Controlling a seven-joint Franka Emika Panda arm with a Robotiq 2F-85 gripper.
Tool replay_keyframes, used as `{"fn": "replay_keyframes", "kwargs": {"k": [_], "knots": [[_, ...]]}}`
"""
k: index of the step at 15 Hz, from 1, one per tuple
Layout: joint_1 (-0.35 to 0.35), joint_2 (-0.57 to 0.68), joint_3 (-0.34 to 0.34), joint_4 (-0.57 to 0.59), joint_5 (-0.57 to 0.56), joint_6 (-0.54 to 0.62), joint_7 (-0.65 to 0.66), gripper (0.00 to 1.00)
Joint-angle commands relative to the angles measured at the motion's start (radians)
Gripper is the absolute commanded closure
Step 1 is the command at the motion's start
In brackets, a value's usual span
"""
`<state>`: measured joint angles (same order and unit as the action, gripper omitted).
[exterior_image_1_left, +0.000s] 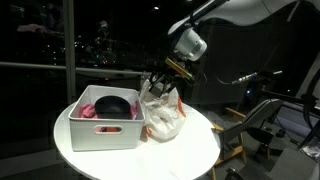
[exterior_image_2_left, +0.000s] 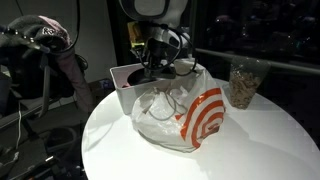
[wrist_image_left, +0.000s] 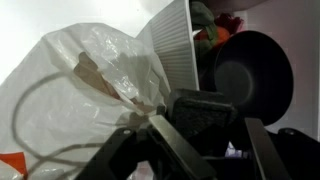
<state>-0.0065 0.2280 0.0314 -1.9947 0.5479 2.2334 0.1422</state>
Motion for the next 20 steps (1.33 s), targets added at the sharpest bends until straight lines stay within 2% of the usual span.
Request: {"fn": "replay_keyframes", "kwargs": {"k": [1, 2, 4, 5, 6, 9, 10, 13, 15, 17, 20], "knots": [[-0.006, 0.045, 0.002, 0.052, 0.045, 0.044, 0.049, 0.66], [-0.006, 0.054, 0.001, 0.058, 0.048, 0.060, 0.054, 0.66], [-0.010, 0.068, 0.002, 0.065, 0.061, 0.104, 0.042, 0.51], [-0.011, 0.076, 0.001, 0.068, 0.059, 0.120, 0.042, 0.60], [-0.014, 0.080, 0.001, 0.068, 0.060, 0.132, 0.043, 0.19], [-0.023, 0.084, 0.004, 0.059, 0.063, 0.166, 0.036, 0.03], [-0.025, 0.082, 0.005, 0.055, 0.062, 0.176, 0.034, 0.00], [-0.027, 0.061, 0.012, 0.038, 0.064, 0.166, 0.022, 0.00], [-0.009, 0.038, 0.005, 0.011, -0.005, 0.149, 0.024, 0.00], [0.021, 0.018, -0.007, -0.026, -0.100, 0.169, 0.083, 0.00], [0.076, 0.010, -0.053, -0.079, -0.329, 0.227, 0.231, 0.00]]}}
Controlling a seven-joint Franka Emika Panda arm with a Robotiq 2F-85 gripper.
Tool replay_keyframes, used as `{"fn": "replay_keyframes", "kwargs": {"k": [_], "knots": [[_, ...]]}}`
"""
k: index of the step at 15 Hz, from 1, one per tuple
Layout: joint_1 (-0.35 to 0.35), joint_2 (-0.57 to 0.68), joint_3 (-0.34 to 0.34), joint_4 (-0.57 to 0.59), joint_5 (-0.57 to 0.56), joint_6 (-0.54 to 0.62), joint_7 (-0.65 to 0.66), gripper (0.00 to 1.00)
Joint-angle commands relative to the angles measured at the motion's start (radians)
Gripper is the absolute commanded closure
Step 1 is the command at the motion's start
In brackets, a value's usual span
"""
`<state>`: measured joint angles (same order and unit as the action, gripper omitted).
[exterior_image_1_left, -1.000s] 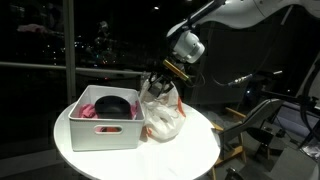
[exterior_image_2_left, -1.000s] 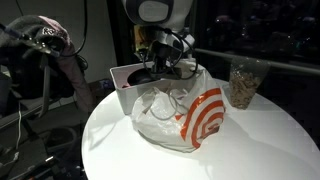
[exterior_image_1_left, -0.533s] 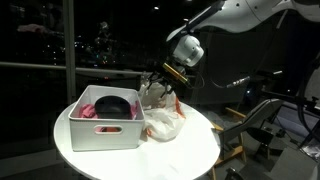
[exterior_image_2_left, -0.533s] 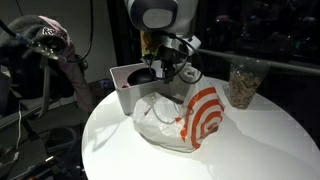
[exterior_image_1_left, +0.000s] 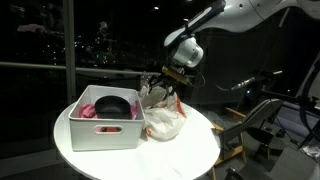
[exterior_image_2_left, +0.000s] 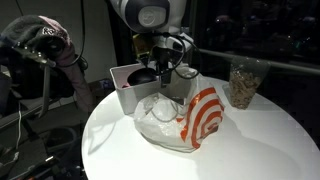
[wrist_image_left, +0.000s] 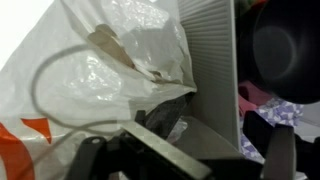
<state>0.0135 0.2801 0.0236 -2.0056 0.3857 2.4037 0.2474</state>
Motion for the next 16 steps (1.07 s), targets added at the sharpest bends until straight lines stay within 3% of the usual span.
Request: {"fn": "replay_keyframes", "kwargs": {"k": [1, 5, 9, 16], "knots": [[0.072, -0.041, -0.059, -0.079, -0.241, 0.072, 0.178, 0.00], [0.125, -0.010, -0.097, -0.083, -0.475, 0.098, 0.334, 0.00], [0.153, 0.030, -0.107, -0.058, -0.600, 0.098, 0.420, 0.00], [0.152, 0.095, -0.098, -0.016, -0.633, 0.076, 0.406, 0.00]]}}
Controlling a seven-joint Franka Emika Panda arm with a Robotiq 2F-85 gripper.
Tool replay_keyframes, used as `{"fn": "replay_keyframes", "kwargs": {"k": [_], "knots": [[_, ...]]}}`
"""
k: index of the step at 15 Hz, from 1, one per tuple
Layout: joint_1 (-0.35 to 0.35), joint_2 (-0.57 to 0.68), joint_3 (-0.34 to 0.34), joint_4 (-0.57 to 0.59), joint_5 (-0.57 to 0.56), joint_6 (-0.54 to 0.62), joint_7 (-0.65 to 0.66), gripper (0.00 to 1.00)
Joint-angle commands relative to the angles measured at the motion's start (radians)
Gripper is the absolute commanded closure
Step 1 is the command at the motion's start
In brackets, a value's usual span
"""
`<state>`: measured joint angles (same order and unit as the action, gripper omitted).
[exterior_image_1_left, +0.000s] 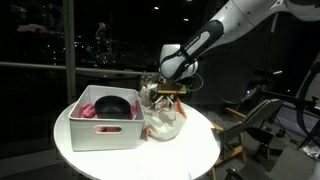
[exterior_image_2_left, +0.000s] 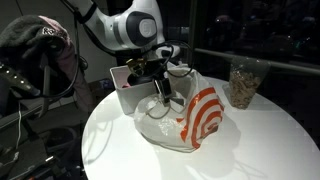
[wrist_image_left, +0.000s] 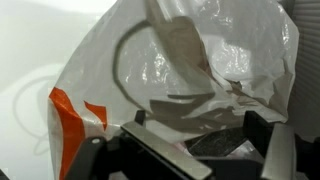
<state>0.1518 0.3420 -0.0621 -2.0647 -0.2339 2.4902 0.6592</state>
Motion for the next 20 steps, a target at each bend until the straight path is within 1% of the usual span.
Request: {"fn": "replay_keyframes", "kwargs": {"k": [1, 5, 6, 8, 9, 12, 14, 15, 17, 19, 20], "knots": [[0.012, 0.044, -0.009, 0.058, -0.004, -0.032, -0.017, 0.00], [0.019, 0.072, -0.015, 0.096, -0.008, -0.089, -0.013, 0.00], [0.022, 0.076, -0.018, 0.101, -0.015, -0.103, -0.011, 0.21], [0.022, 0.077, -0.018, 0.108, -0.016, -0.138, -0.012, 0.32], [0.024, 0.075, -0.021, 0.109, -0.024, -0.159, -0.010, 0.42], [0.039, 0.054, -0.047, 0.080, -0.112, -0.215, 0.014, 0.65], [0.034, 0.037, -0.058, 0.052, -0.152, -0.228, 0.026, 0.78], [0.030, 0.031, -0.060, 0.042, -0.161, -0.235, 0.025, 0.87], [0.024, 0.014, -0.062, 0.018, -0.170, -0.251, 0.016, 0.94], [0.022, -0.004, -0.058, 0.002, -0.173, -0.265, 0.008, 0.97], [0.021, -0.014, -0.055, -0.005, -0.174, -0.272, 0.005, 0.95]]}}
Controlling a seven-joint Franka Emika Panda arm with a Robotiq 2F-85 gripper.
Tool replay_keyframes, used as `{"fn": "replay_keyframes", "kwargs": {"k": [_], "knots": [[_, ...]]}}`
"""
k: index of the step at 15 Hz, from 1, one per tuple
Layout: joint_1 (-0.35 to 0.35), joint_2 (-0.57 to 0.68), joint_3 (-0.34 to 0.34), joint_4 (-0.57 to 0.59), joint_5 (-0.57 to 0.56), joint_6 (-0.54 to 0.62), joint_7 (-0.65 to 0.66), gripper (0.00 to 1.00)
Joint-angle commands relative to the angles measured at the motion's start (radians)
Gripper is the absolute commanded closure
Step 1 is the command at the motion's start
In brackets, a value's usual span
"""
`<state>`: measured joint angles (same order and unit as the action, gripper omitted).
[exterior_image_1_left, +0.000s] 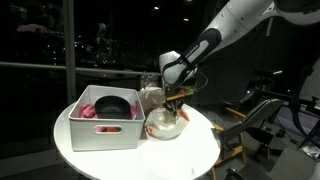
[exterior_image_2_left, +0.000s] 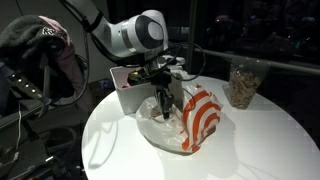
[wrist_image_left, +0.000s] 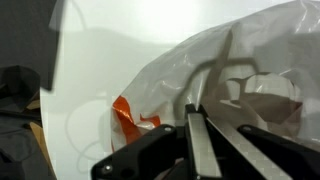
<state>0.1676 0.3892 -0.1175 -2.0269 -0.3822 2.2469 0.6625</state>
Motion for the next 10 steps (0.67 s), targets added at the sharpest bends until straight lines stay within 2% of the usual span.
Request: {"fn": "replay_keyframes", "kwargs": {"k": [1, 10], "knots": [[0.006, -0.074, 0.004, -0.050, -0.027, -0.041, -0.003, 0.93], [-0.006, -0.263, 0.081, -0.149, -0.085, -0.300, -0.132, 0.94]]}}
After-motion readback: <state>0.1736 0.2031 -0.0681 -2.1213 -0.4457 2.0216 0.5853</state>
